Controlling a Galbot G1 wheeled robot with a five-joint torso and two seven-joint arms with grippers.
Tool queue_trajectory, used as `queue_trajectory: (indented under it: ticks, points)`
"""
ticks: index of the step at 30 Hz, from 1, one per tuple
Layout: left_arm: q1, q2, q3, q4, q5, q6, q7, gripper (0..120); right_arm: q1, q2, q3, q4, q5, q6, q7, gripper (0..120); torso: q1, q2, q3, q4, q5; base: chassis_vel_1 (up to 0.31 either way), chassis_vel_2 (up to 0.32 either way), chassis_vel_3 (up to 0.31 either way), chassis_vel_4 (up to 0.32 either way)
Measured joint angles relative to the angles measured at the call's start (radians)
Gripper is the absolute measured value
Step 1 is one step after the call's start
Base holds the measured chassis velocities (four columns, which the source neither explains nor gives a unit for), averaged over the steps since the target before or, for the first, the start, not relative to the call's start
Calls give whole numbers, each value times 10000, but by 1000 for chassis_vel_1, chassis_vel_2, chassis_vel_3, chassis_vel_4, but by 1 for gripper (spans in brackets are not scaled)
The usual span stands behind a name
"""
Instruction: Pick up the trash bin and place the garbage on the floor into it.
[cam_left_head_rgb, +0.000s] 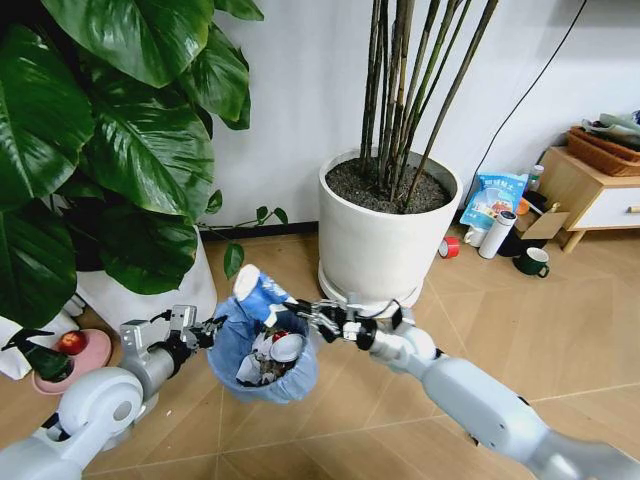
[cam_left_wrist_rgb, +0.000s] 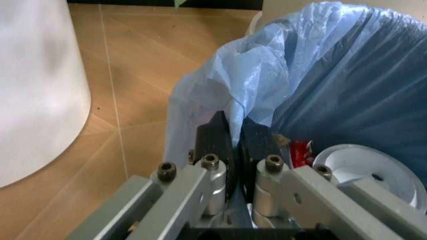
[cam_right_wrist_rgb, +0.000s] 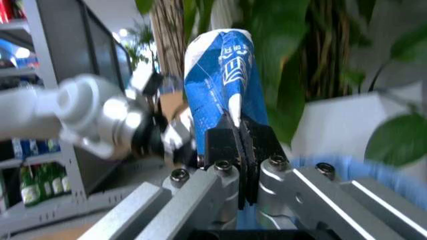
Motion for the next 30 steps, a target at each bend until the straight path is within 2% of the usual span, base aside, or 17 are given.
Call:
queue_trajectory:
  ticks: [4, 7, 9, 11, 12, 15, 16, 19, 21, 23, 25, 27, 29, 30]
  points:
    - [-9, -4, -31, -26, -11, 22, -65, 0, 118, -18, -370, -309, -242, -23, 275, 3, 0, 0, 0, -1, -1, 0, 0, 0, 0]
    - [99, 12, -126, -146, -75, 72, -130, 0, 134, -140, -483, -477, -395, -86, 518, 20, 0, 0, -1, -4, -1, 0, 0, 0, 0]
    - [120, 20, -145, -152, -77, 76, -132, 0, 133, -172, -483, -479, -407, -91, 533, 23, 0, 0, 0, -4, 0, 0, 0, 0, 0]
    - [182, 58, -223, -177, -81, 82, -142, 0, 133, -351, -446, -413, -402, -108, 599, 34, 0, 0, -1, -3, 1, 0, 0, 0, 0]
    - [182, 58, -223, -177, -81, 82, -142, 0, 133, -351, -446, -413, -402, -108, 599, 34, 0, 0, -1, -3, 1, 0, 0, 0, 0]
    - [213, 97, -274, -217, -89, 98, -156, 0, 121, -687, -333, -167, -324, -121, 618, 50, 0, 1, -1, -2, 2, 0, 0, 0, 0]
    - [213, 97, -274, -217, -89, 98, -156, 0, 121, -687, -333, -167, -324, -121, 618, 50, 0, 1, -1, -2, 2, 0, 0, 0, 0]
    - [225, 97, -292, -226, -91, 127, -194, 0, -17, -979, -109, 73, -307, -72, 679, 63, -1, 1, -1, 0, 2, 0, 0, 0, 0]
    - [231, 97, -299, -226, -91, 130, -199, 0, -62, -1031, -57, 97, -309, -60, 705, 67, -1, 1, -1, 0, 2, 0, 0, 0, 0]
    - [326, 115, -435, -255, -93, 150, -229, 0, -605, -1423, 606, 169, -507, 11, 1250, 79, -1, 1, -1, 0, 1, 0, 0, 0, 0]
    - [368, 119, -499, -272, -104, 155, -233, 0, -874, -1550, 891, 216, -593, 15, 1623, 82, 0, 1, -1, 2, 2, 0, 0, 0, 0]
    - [515, 149, -717, -303, -140, 163, -237, 0, -2095, -1896, 1865, 396, -976, 59, 3306, 93, -1, 2, -1, -3, 1, 0, 0, 0, 0]
    - [529, 156, -737, -305, -142, 163, -236, 0, -2307, -1932, 2030, 422, -1042, 72, 3587, 94, -1, 1, -2, -3, 3, 0, 0, 0, 0]
    - [606, 197, -841, -317, -150, 163, -233, 0, -3242, -2027, 2780, 614, -1448, 107, 5303, 98, -1, 2, -2, -7, 5, 0, 0, 0, 0]
